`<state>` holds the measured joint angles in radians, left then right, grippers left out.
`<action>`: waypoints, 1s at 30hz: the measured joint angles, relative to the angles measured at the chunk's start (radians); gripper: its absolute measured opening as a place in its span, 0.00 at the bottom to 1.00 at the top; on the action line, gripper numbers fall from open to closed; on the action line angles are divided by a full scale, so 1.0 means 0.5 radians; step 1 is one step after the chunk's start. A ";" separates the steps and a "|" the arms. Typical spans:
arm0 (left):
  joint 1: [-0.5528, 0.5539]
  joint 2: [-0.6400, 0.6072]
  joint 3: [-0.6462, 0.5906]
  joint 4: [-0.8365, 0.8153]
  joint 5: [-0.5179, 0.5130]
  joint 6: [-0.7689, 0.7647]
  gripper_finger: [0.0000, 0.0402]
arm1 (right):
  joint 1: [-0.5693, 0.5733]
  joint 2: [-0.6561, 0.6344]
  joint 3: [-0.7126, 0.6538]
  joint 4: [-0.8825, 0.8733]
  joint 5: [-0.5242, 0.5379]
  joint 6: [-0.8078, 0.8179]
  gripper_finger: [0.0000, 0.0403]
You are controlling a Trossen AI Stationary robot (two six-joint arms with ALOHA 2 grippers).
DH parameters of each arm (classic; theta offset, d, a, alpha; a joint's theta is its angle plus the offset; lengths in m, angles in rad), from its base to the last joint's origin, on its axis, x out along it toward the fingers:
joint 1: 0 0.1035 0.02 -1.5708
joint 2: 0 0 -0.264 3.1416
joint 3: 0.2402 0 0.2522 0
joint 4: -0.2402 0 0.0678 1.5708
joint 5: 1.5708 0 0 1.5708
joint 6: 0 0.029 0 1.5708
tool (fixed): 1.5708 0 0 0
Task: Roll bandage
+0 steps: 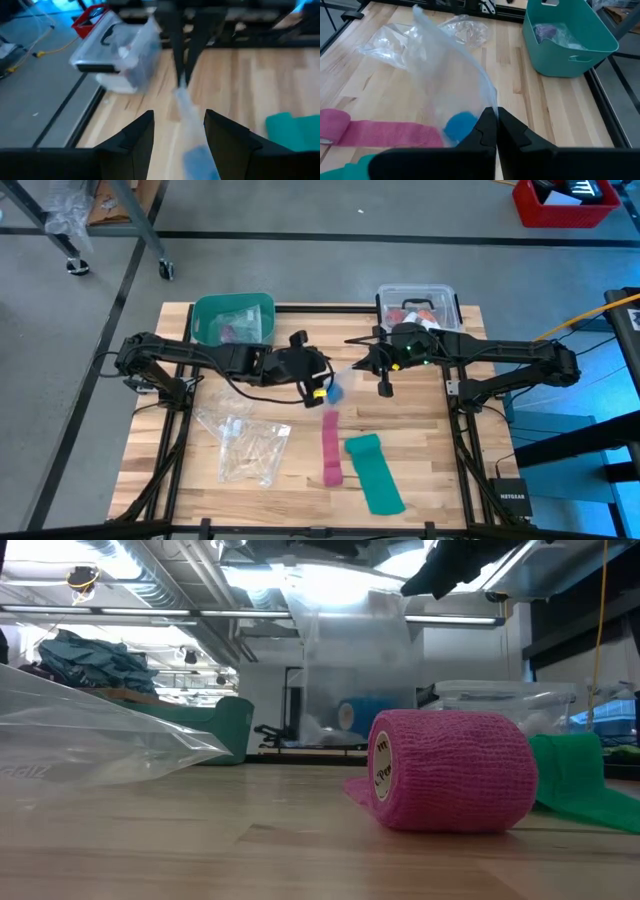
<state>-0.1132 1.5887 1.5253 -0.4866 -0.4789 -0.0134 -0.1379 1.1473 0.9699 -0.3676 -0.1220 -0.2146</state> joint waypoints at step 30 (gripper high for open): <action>0.099 0.000 0.001 -0.320 0.053 -0.257 0.17 | 0.000 0.001 0.000 0.422 -0.055 0.001 0.00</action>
<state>-0.0638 1.5887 1.5257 -0.6464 -0.4526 -0.1419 -0.1379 1.1477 0.9699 -0.1566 -0.1497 -0.2139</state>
